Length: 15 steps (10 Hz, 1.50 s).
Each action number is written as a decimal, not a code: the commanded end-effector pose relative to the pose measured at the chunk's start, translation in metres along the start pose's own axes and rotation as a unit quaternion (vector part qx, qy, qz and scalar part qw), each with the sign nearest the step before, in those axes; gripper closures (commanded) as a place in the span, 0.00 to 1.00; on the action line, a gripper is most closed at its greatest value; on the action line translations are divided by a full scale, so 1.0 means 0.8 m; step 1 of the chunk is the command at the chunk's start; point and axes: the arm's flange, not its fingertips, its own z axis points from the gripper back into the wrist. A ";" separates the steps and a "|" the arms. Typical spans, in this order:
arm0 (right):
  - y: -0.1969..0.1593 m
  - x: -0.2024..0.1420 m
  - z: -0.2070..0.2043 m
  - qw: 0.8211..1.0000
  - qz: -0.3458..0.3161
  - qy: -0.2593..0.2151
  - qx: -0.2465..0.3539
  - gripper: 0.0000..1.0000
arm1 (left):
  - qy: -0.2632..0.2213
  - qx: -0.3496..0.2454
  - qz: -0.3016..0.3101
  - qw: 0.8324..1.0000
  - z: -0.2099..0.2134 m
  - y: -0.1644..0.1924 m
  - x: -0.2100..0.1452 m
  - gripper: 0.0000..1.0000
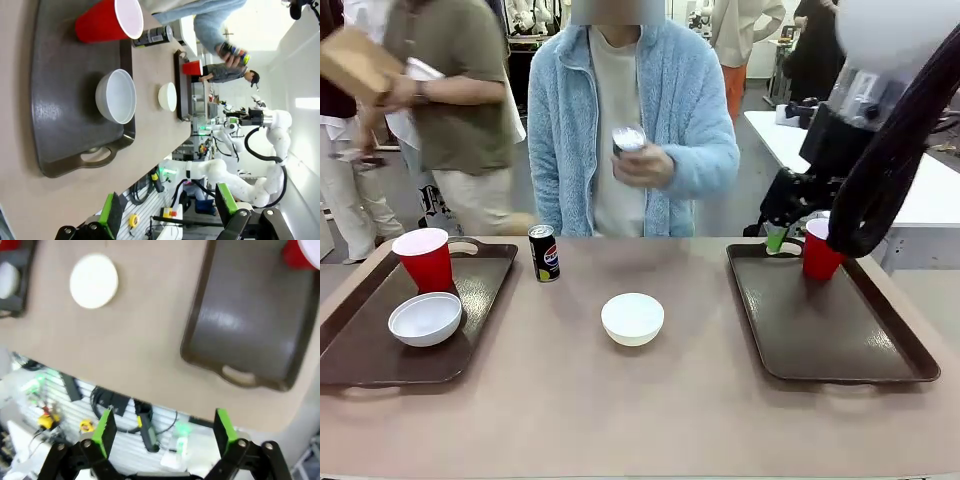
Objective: Prepare tableware on both trays.
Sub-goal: Pick up a Picnic Bowl from the table and place it on a Handle tray.
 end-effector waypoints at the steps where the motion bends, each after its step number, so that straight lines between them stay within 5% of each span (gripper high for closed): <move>1: 0.025 0.016 -0.024 0.999 0.020 -0.029 -0.025 0.00 | -0.002 -0.004 -0.001 1.000 0.002 -0.001 -0.001 0.01; 5: 0.092 0.061 -0.072 0.993 0.077 -0.020 -0.083 0.00 | -0.002 -0.004 -0.001 1.000 0.002 -0.001 -0.001 0.01; 9: 0.090 0.101 -0.093 0.993 0.059 -0.015 -0.098 0.00 | -0.002 -0.004 -0.001 1.000 0.002 -0.001 -0.001 0.01; 11: 0.074 0.056 -0.079 0.995 0.067 0.026 -0.075 0.00 | -0.002 -0.004 -0.001 1.000 0.002 -0.001 -0.001 0.01; 13: 0.003 -0.055 -0.036 0.993 0.031 0.078 -0.082 0.00 | -0.002 -0.004 -0.001 1.000 0.002 -0.001 -0.001 0.01; 15: -0.029 -0.070 -0.021 0.996 0.016 0.066 -0.058 0.00 | -0.002 -0.004 -0.001 1.000 0.002 -0.001 -0.001 0.01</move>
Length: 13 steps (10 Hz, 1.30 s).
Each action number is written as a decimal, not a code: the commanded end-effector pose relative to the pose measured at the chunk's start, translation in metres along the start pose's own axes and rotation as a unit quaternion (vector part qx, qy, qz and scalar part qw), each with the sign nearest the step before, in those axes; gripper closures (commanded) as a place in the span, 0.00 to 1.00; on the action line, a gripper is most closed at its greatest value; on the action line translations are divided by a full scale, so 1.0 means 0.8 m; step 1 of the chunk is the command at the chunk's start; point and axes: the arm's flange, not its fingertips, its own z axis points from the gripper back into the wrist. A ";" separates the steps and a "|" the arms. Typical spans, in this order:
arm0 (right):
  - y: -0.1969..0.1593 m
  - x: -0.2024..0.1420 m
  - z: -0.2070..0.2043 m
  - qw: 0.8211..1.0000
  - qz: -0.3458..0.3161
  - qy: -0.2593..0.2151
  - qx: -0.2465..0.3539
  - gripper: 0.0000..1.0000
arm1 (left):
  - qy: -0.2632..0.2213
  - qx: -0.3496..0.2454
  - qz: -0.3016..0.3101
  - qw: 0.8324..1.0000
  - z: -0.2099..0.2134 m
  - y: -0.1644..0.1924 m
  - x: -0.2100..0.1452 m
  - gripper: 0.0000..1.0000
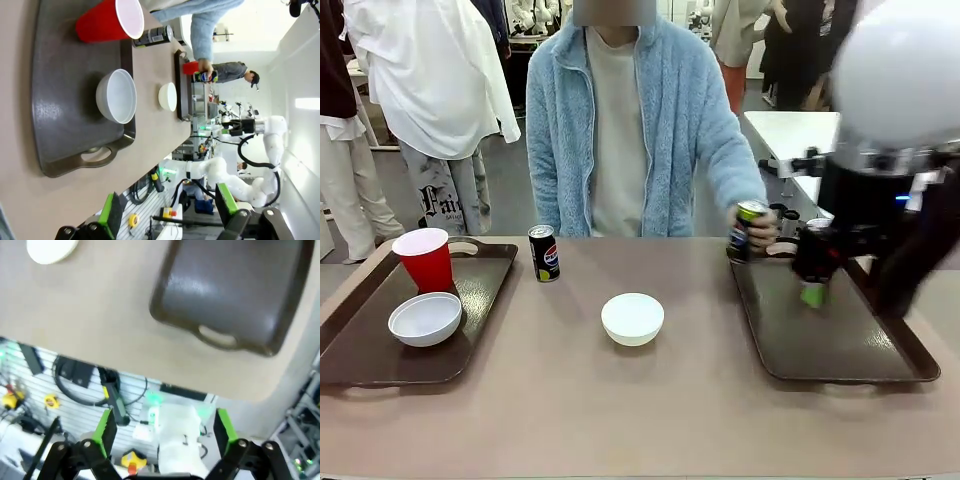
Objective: Prepare tableware on both trays.
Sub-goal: Pick up a Picnic Bowl from the table and place it on a Handle tray.
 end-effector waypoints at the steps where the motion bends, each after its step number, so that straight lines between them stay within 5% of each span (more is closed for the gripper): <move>1: -0.007 0.001 -0.002 1.000 0.003 -0.014 0.022 0.00 | -0.003 -0.004 -0.002 1.000 0.002 -0.002 -0.001 0.01; 12: -0.013 -0.017 0.007 1.000 -0.003 -0.009 0.012 0.00 | -0.003 -0.004 -0.002 1.000 0.002 -0.002 -0.001 0.01; 13: -0.009 0.021 0.004 1.000 -0.016 0.000 0.006 0.00 | -0.003 -0.004 -0.002 1.000 0.002 -0.002 -0.001 0.01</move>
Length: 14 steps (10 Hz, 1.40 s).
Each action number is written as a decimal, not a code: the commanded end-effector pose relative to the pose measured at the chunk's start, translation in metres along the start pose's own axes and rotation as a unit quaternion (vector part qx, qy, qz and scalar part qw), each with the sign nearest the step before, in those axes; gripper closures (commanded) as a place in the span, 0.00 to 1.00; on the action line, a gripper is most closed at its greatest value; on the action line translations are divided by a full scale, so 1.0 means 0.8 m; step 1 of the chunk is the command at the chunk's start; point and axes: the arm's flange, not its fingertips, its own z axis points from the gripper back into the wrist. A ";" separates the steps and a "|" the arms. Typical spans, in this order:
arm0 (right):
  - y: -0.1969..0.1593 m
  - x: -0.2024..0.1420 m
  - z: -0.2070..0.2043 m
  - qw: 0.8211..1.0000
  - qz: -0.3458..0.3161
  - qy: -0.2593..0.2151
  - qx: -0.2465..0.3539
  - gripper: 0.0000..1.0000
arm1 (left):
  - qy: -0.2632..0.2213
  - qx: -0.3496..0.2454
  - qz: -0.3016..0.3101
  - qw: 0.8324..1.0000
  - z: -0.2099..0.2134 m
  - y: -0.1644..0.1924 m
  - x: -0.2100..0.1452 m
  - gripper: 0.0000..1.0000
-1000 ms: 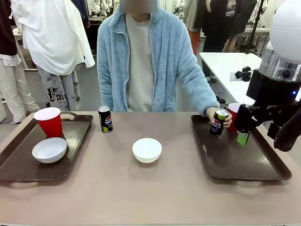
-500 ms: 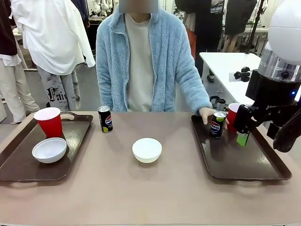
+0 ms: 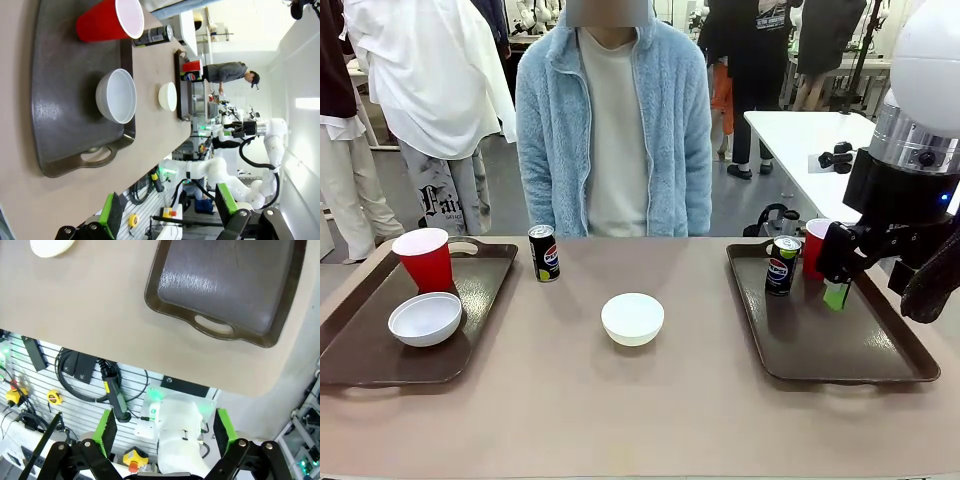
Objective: Prepare tableware on both trays.
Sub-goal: Pick up a Picnic Bowl from the table and place it on a Handle tray.
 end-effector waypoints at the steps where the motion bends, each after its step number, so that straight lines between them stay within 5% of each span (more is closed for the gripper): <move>1: 0.023 0.083 -0.007 0.999 -0.013 0.003 -0.036 0.00 | -0.003 -0.004 -0.002 1.000 0.002 -0.002 -0.001 0.01; 4: 0.071 0.188 -0.047 0.998 -0.014 -0.005 -0.059 0.00 | -0.003 -0.004 -0.002 1.000 0.002 -0.002 -0.001 0.01; 7: 0.122 0.260 -0.099 0.995 -0.068 -0.064 -0.042 0.00 | -0.003 -0.004 -0.002 1.000 0.002 -0.002 -0.001 0.01; 10: 0.160 0.277 -0.133 0.992 -0.101 -0.070 0.004 0.00 | -0.003 -0.004 -0.002 1.000 0.002 -0.002 -0.001 0.01; 14: 0.148 0.275 -0.131 0.995 -0.084 -0.060 -0.002 0.00 | -0.003 -0.004 -0.002 1.000 0.002 -0.002 -0.001 0.01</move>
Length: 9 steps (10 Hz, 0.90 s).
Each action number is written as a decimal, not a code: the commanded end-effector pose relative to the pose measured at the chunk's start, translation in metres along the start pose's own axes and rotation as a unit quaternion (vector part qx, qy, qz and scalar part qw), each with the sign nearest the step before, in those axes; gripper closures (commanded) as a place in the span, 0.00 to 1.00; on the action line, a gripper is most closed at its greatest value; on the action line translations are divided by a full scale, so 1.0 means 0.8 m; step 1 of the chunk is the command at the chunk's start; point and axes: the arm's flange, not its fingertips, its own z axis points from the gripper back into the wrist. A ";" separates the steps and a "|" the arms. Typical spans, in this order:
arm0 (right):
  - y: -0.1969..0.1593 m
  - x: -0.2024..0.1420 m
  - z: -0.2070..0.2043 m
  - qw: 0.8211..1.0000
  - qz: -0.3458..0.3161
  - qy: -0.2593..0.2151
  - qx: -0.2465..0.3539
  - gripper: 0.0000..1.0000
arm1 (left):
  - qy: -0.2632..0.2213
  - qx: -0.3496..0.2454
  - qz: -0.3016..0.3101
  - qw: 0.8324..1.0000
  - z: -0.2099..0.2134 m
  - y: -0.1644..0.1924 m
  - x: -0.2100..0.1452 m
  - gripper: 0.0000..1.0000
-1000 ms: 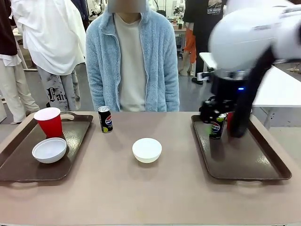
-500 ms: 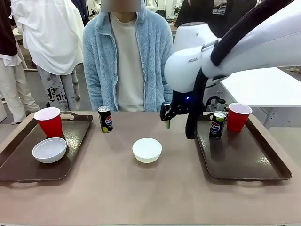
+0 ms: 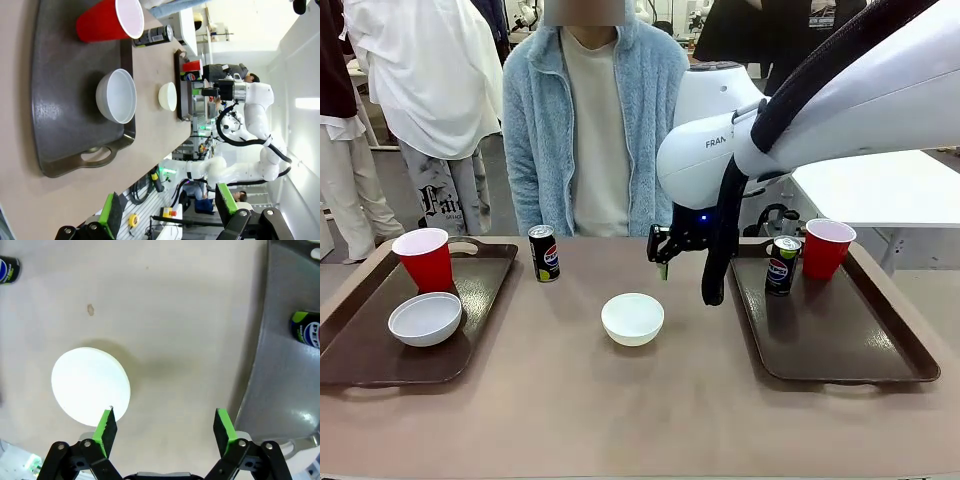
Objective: Prepare tableware on both trays.
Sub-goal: Pick up a Picnic Bowl from the table and place it on a Handle tray.
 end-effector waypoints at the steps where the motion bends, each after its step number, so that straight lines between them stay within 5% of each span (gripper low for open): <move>1: -0.004 0.001 0.003 1.000 0.001 -0.001 -0.001 0.00 | -0.003 -0.004 -0.002 1.000 0.002 -0.002 -0.002 0.01; 4: 0.012 -0.003 -0.031 0.997 -0.016 -0.053 0.052 0.00 | -0.003 -0.004 -0.002 1.000 0.002 -0.002 -0.002 0.01; 9: 0.045 -0.031 -0.058 0.996 -0.010 -0.031 0.082 0.00 | -0.003 -0.004 -0.002 1.000 0.002 -0.002 -0.002 0.01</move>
